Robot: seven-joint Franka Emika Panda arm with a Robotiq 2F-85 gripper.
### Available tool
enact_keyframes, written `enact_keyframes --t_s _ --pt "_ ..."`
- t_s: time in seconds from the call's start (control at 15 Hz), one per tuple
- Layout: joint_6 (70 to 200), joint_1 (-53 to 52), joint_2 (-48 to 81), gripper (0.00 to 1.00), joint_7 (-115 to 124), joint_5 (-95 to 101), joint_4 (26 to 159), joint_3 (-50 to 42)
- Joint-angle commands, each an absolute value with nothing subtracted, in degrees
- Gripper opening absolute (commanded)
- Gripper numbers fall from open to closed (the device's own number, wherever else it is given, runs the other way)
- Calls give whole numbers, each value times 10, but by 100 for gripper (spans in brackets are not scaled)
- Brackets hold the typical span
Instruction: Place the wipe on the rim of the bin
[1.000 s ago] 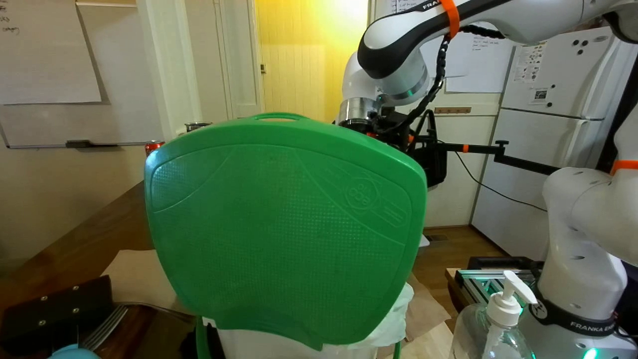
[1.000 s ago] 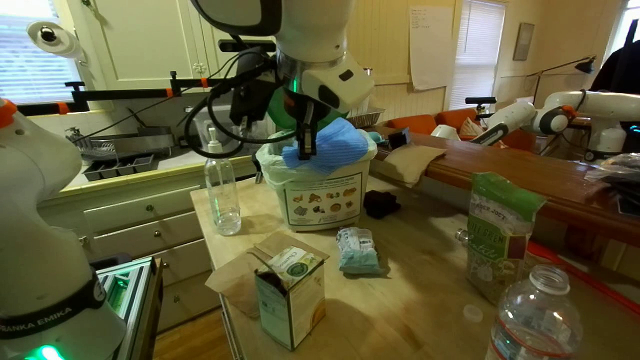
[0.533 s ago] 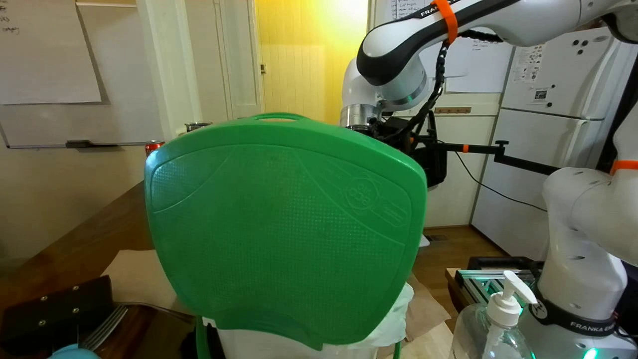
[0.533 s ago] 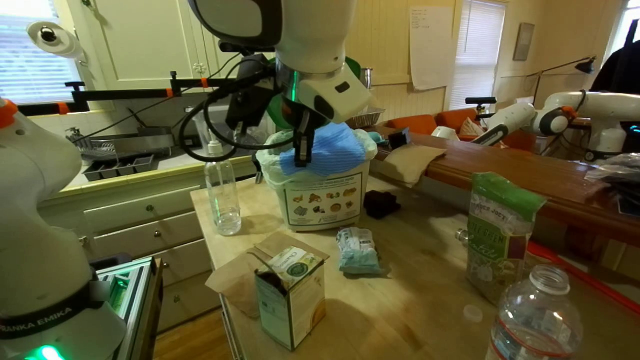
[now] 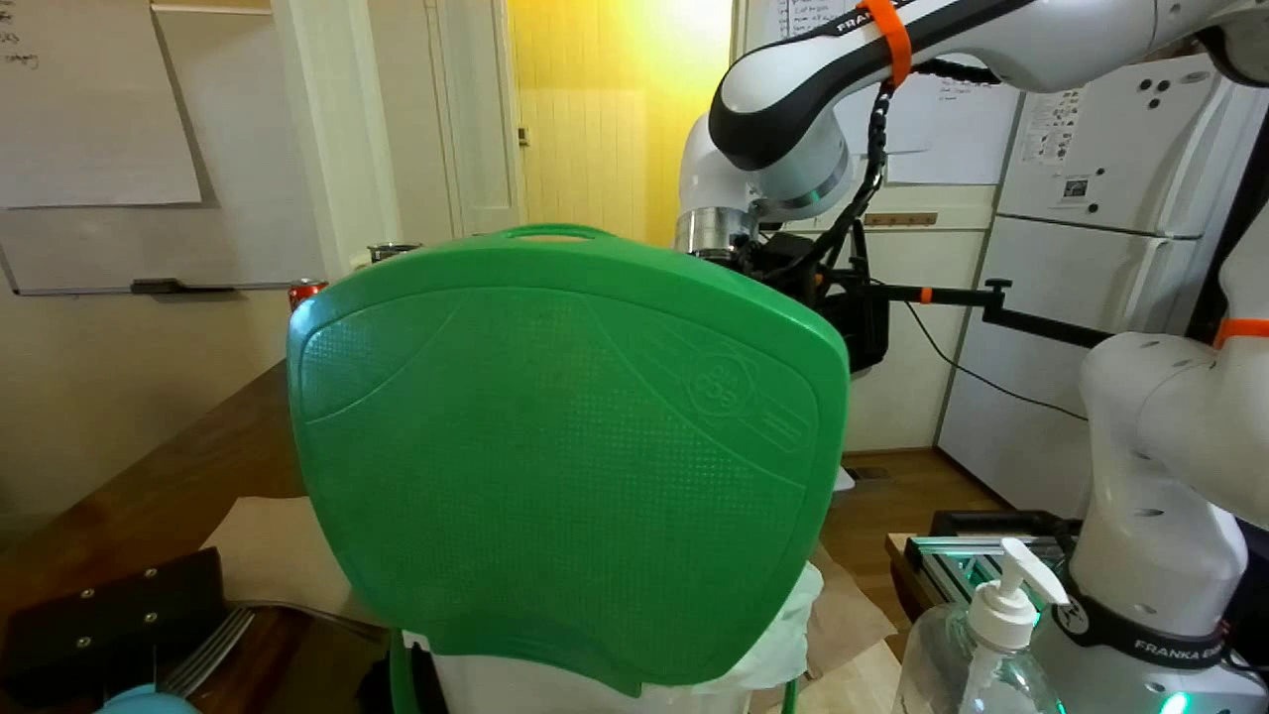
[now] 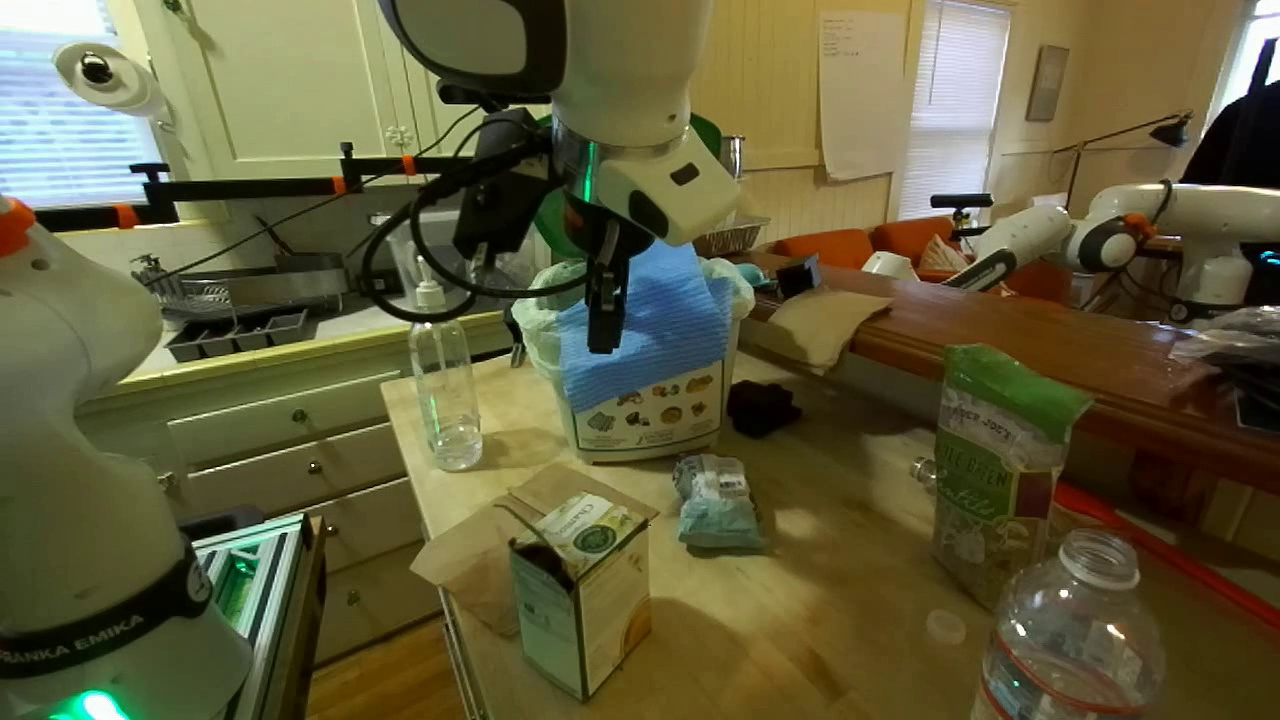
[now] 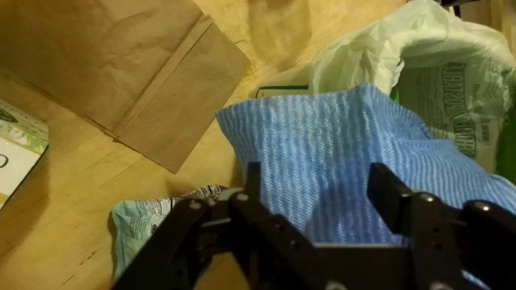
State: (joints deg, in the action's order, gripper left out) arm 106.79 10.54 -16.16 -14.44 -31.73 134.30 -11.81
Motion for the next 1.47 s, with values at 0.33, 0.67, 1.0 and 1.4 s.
enact_keyframes --t_s 0.33,0.67,1.0,1.4 --pt "1106 90 -161 100 -175 -347 1347 -127" --pt "1123 86 -167 100 -202 -369 1347 -127" --pt "1127 81 -161 100 -217 -381 1340 -124" --pt "1125 70 -148 100 -218 -378 1329 -117"
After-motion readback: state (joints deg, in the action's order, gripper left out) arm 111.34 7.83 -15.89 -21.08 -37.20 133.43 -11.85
